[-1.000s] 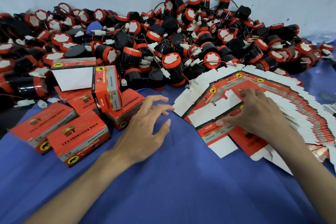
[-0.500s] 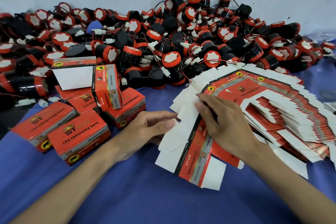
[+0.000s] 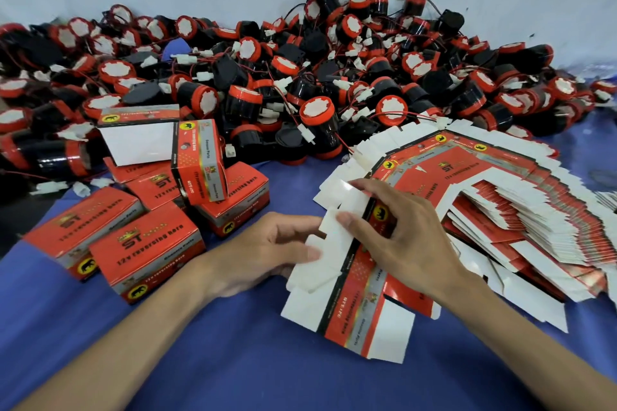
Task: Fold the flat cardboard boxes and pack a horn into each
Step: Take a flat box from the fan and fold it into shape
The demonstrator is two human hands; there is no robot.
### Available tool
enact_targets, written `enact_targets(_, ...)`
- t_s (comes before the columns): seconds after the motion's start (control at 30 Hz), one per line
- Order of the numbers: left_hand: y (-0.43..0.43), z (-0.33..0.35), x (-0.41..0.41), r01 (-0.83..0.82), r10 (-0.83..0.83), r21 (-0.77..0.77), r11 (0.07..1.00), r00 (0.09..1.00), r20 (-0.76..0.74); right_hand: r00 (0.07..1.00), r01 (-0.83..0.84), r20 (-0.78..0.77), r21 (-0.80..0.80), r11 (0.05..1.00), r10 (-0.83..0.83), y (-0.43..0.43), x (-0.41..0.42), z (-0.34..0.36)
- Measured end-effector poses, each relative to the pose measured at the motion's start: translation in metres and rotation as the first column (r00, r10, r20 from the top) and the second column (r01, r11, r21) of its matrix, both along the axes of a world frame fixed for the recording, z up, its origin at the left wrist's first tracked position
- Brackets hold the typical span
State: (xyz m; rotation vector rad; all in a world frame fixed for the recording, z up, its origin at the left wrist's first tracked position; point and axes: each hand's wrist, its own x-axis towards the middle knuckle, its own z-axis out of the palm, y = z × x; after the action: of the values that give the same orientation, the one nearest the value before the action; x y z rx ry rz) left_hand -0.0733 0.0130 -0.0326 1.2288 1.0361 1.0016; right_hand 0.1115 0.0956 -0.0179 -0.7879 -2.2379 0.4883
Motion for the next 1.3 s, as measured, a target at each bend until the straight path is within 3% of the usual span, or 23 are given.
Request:
enact_targets(0.1, -0.002, 0.006, 0.006, 0.097, -0.090, 0.054, 0.994, 0.988, -0.122, 1.000, -0.003, -0.011, -0.034, 0.999, 0.003, 0.000, -0.001, -0.001)
enact_targets(0.3, -0.001, 0.002, 0.005, 0.072, -0.063, 0.088, 0.993, 0.992, -0.107, 0.991, -0.074, 0.111, 0.012, 0.997, 0.072, 0.002, 0.001, -0.003)
enact_targets(0.47, 0.000, -0.001, 0.008, -0.045, 0.066, 0.164, 0.985, 0.990, -0.122, 0.953, -0.113, 0.304, 0.304, 0.946, 0.016, 0.000, 0.007, 0.002)
enact_targets(0.57, 0.000, -0.004, 0.011, -0.093, 0.114, 0.202, 0.975, 0.989, -0.097, 0.957, -0.167, 0.289, 0.448, 0.878, 0.034, -0.004, 0.008, 0.009)
enact_targets(0.67, -0.002, -0.002, 0.010, -0.164, 0.170, 0.206, 0.965, 0.985, -0.010, 0.941, -0.265, 0.314, 0.457, 0.849, 0.125, -0.010, 0.009, 0.016)
enact_targets(0.83, 0.004, -0.004, 0.006, -0.404, 0.391, 0.147, 0.903, 0.914, 0.110, 0.840, -0.409, 0.521, 0.421, 0.810, 0.153, -0.028, 0.002, 0.007)
enact_targets(0.93, 0.006, -0.006, 0.006, -0.474, 0.441, 0.131, 0.871, 0.871, 0.217, 0.886, -0.374, 0.419, 0.388, 0.843, 0.200, -0.025, 0.001, 0.007)
enact_targets(1.07, 0.005, -0.010, 0.012, -0.447, 0.474, 0.375, 0.812, 0.880, 0.022, 0.940, -0.288, 0.267, 0.292, 0.912, 0.212, -0.011, 0.007, 0.011)
enact_targets(1.3, 0.000, -0.007, 0.009, -0.257, 0.245, 0.202, 0.945, 0.966, 0.083, 0.948, -0.307, 0.164, 0.260, 0.915, 0.272, -0.003, 0.008, 0.003)
